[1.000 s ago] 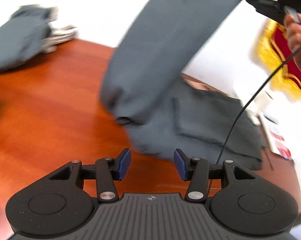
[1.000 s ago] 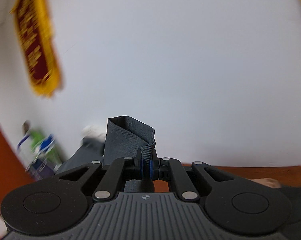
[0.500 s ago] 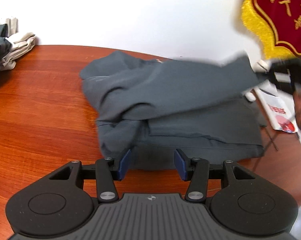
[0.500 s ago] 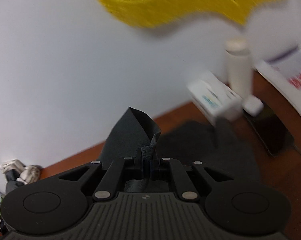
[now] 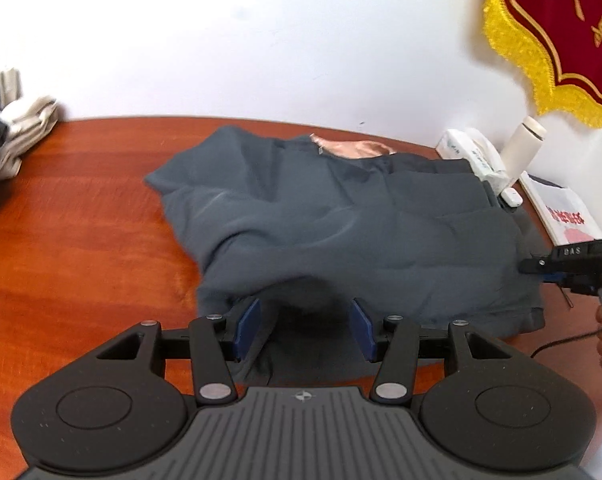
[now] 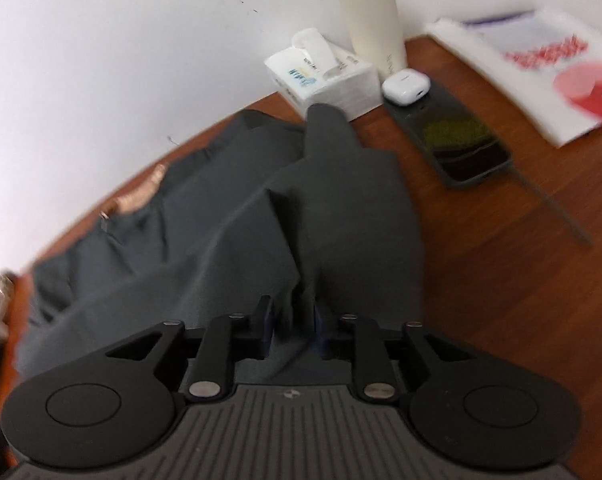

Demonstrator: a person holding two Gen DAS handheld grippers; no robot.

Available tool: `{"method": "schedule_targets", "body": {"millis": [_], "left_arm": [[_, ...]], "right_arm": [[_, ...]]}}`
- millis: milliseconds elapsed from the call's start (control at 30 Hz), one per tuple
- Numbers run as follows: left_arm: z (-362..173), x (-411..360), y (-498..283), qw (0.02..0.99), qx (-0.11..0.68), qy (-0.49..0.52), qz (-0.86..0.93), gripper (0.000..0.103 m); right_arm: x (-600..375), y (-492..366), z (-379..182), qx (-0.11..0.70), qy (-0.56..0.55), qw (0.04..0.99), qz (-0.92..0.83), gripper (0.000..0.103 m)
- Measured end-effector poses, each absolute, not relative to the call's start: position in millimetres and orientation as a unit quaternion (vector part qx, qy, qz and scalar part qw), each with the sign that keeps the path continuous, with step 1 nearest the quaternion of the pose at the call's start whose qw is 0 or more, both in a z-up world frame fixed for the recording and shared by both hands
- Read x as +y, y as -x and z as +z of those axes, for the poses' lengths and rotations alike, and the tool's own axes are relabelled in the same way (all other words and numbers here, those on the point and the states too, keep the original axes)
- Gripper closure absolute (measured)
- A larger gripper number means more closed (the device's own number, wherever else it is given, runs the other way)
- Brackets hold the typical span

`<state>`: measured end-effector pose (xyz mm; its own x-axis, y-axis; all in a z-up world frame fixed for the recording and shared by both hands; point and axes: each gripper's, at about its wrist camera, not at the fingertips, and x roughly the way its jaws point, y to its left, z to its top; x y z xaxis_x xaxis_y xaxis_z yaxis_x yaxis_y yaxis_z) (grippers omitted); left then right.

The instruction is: Fold clothes

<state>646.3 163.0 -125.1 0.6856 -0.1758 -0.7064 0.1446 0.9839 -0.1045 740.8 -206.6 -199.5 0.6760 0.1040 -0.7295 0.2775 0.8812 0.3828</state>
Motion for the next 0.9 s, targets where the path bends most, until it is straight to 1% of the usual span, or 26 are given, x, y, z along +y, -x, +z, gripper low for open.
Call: {"method": "schedule_targets", "body": {"millis": [100, 167, 200, 333, 400, 433, 567, 667, 833, 900], "left_arm": [[-118.2, 154.7, -653.0, 0.923, 0.369, 0.008, -0.110, 0.052], [-119.8, 150.9, -663.8, 0.922, 0.368, 0.000, -0.118, 0.050], [-121.4, 149.4, -669.3, 0.922, 0.369, -0.003, -0.120, 0.050], [-135.0, 149.1, -688.3, 0.914, 0.388, -0.007, -0.120, 0.050], [-141.9, 149.8, -693.6, 0.909, 0.399, -0.013, -0.121, 0.050], [-144.7, 150.1, -694.9, 0.907, 0.404, -0.016, -0.122, 0.050], [-157.6, 154.4, -699.8, 0.897, 0.424, -0.024, -0.120, 0.050], [-168.5, 160.0, -702.1, 0.888, 0.442, -0.028, -0.123, 0.050], [-149.5, 185.1, -687.8, 0.888, 0.428, -0.032, -0.164, 0.050], [-139.1, 204.4, -684.3, 0.888, 0.424, -0.029, -0.174, 0.050]], "right_arm": [[-201.9, -733.9, -180.7, 0.369, -0.197, 0.907, -0.056, 0.068], [-196.2, -737.3, -172.4, 0.358, -0.176, 0.916, -0.038, 0.063], [-190.2, -743.3, -172.5, 0.362, -0.165, 0.917, -0.023, 0.062], [-168.9, -764.4, -175.0, 0.377, -0.129, 0.917, 0.026, 0.062], [-154.7, -779.7, -190.1, 0.400, -0.108, 0.909, 0.047, 0.062], [-153.2, -781.3, -191.9, 0.403, -0.107, 0.907, 0.048, 0.062], [-145.4, -804.3, -227.6, 0.452, -0.108, 0.884, 0.052, 0.062], [-139.7, -812.2, -235.0, 0.469, -0.092, 0.877, 0.054, 0.062], [-127.5, -808.2, -214.4, 0.451, -0.057, 0.888, 0.065, 0.062], [-117.6, -799.9, -196.0, 0.433, -0.049, 0.897, 0.077, 0.060]]}}
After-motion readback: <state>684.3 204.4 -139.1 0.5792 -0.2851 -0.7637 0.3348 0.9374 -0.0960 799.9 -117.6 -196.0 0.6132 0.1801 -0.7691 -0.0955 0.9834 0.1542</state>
